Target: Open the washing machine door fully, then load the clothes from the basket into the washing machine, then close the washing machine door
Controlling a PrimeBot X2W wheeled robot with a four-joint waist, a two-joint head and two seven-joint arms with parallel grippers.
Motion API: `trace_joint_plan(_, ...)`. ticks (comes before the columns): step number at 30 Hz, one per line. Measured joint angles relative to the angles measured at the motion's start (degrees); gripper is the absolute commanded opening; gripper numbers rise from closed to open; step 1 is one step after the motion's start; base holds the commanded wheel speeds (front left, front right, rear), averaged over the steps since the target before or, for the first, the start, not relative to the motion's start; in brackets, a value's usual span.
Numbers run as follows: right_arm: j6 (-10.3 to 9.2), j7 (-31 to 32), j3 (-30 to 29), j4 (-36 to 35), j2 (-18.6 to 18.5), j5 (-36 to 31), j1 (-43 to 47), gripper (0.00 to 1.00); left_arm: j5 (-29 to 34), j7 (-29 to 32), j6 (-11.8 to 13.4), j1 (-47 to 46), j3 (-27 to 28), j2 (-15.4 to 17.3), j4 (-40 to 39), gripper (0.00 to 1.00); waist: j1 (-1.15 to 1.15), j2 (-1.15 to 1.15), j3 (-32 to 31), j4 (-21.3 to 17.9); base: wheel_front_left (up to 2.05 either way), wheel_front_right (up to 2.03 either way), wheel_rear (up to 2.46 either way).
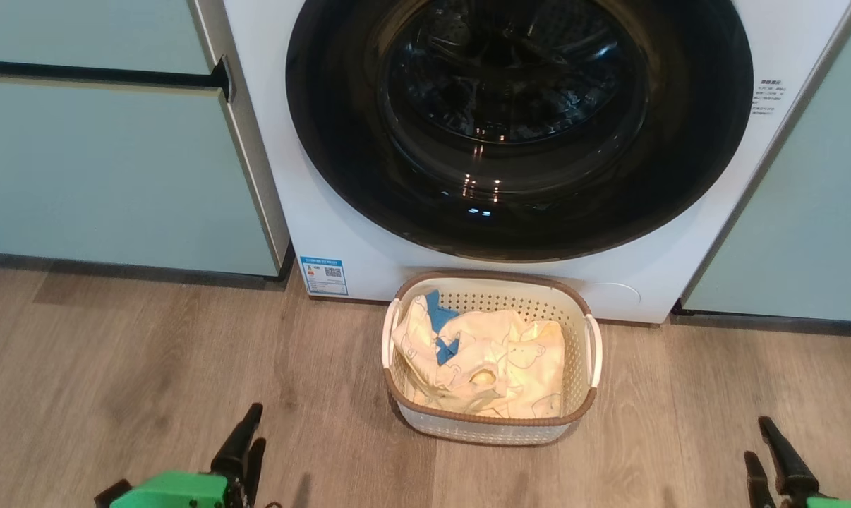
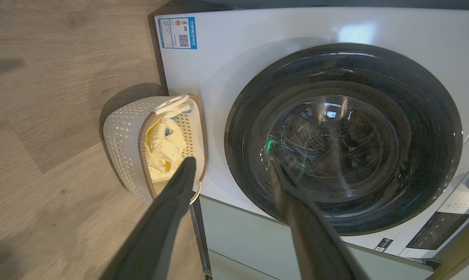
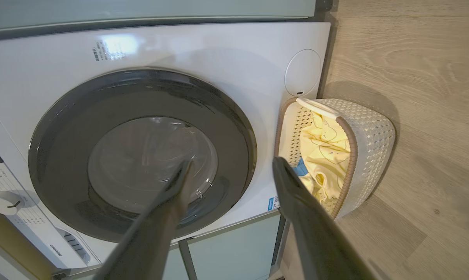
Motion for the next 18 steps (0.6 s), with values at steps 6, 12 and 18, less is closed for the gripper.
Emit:
trace_joint_plan(6, 0.0, -0.98, 0.7, -0.71, 0.0, -1.74, -0.51, 1.0, 2.04, -0.75, 0.0, -0.42, -0.12, 0.02, -0.85, 1.0, 0.0, 0.0, 0.08, 0.02, 0.0, 0.0, 0.0)
trace_joint_plan(12, 0.0, -1.75, 1.04, -1.87, 0.0, -4.41, -1.04, 1.0, 5.17, -1.57, 0.0, -1.9, -0.23, 0.08, -1.96, 1.0, 0.0, 0.0, 0.14, 0.02, 0.0, 0.0, 0.0)
trace_joint_plan(18, 0.0, -3.03, 1.3, -3.16, -0.01, -9.36, -2.35, 1.0, 10.92, -3.0, 0.0, -2.33, -0.77, 0.37, -3.31, 1.0, 0.0, 0.0, 0.23, 0.05, 0.0, 0.0, 0.0)
